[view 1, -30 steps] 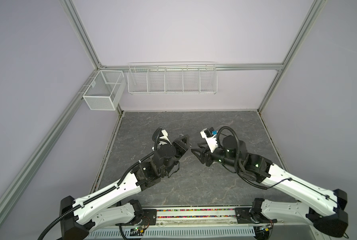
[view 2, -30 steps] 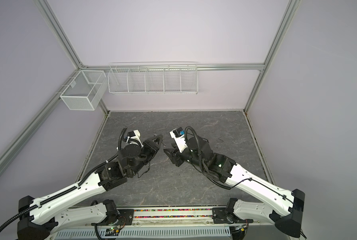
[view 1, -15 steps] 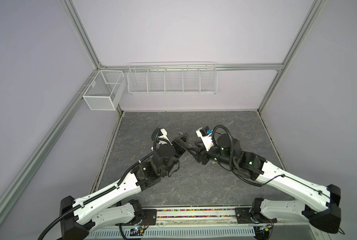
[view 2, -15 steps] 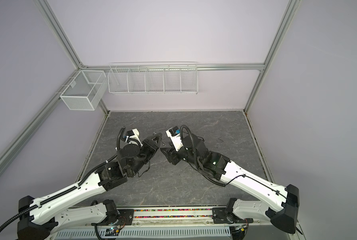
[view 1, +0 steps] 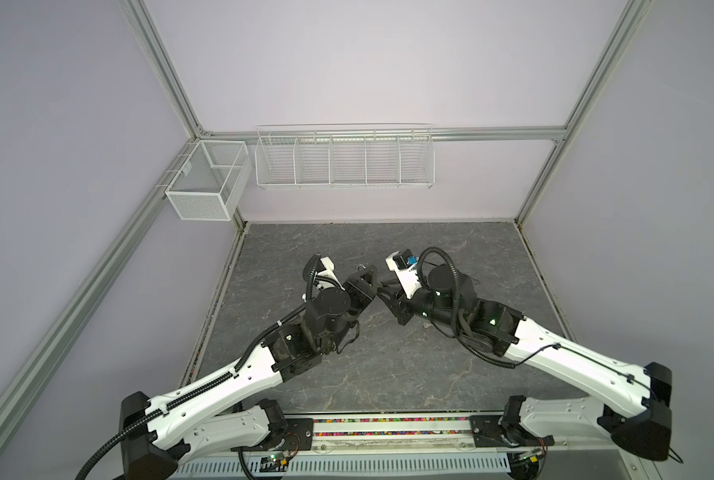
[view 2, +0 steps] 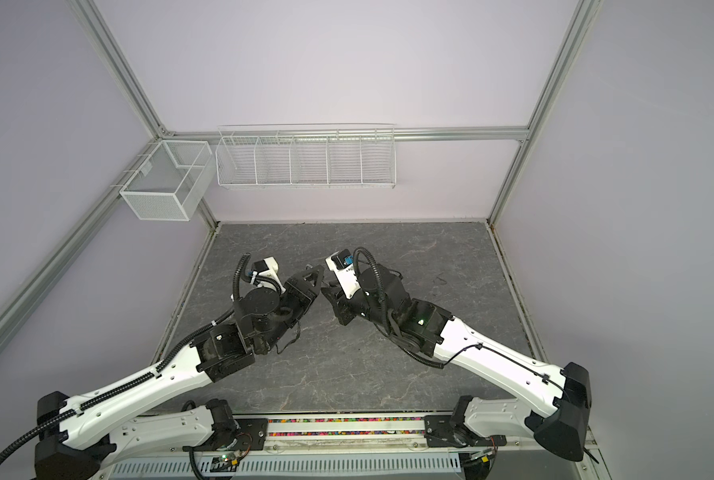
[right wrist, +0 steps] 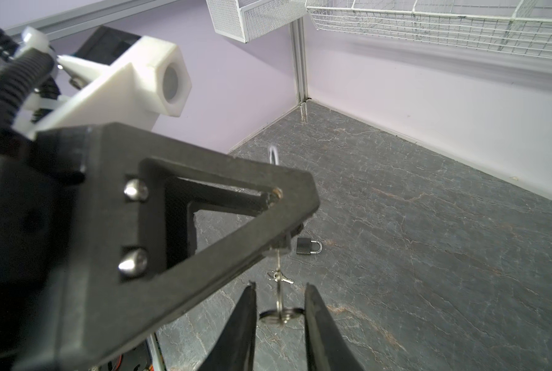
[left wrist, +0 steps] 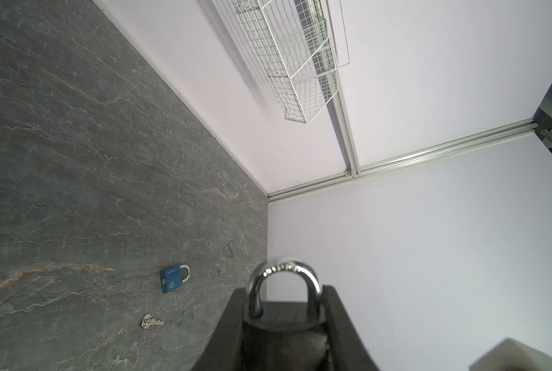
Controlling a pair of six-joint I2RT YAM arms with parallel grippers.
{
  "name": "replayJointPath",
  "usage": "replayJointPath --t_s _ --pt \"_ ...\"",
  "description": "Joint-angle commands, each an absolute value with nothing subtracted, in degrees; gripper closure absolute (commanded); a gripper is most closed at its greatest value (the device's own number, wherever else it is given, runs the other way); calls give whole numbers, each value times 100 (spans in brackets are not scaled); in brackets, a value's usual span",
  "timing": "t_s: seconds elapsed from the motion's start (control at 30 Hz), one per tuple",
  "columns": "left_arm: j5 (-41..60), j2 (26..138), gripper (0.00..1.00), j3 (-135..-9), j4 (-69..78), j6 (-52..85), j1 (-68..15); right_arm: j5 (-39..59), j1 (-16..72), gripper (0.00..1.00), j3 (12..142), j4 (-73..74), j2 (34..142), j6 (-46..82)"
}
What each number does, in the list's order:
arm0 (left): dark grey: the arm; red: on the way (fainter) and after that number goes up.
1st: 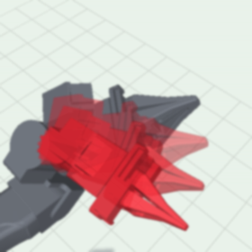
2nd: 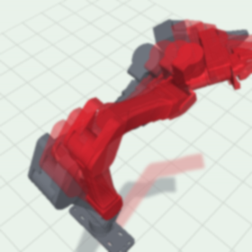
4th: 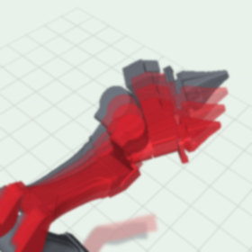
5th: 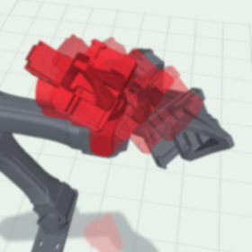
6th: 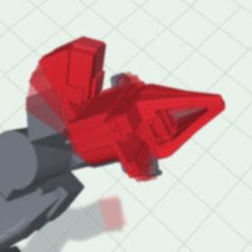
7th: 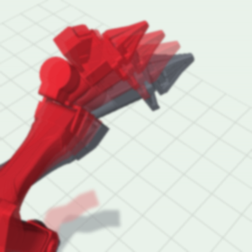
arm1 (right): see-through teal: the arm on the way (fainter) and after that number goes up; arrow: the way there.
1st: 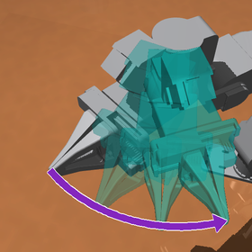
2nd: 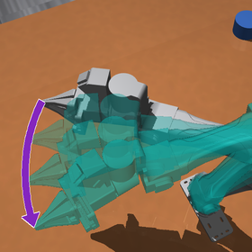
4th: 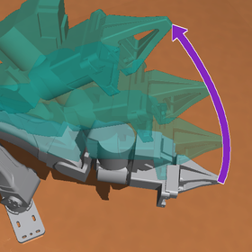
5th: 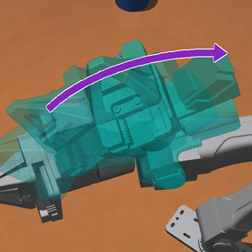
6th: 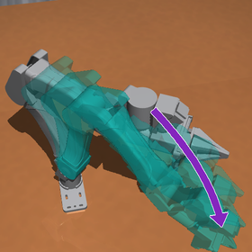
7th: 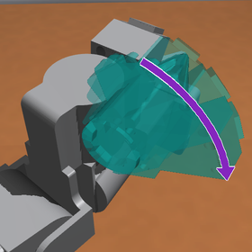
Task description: Unlock with the key
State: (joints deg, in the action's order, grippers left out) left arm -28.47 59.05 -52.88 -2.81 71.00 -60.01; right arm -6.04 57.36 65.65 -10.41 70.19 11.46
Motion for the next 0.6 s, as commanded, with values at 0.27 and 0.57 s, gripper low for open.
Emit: replayJointPath --t_s 0.27,0.57 --pt "-2844 5903 100 -5278 -33 7075 -5994 -717 5724 76 6632 -893 7006 889" --pt "-2802 5967 100 -5282 -9 7119 -5994 -708 5705 56 6606 -797 6908 769"
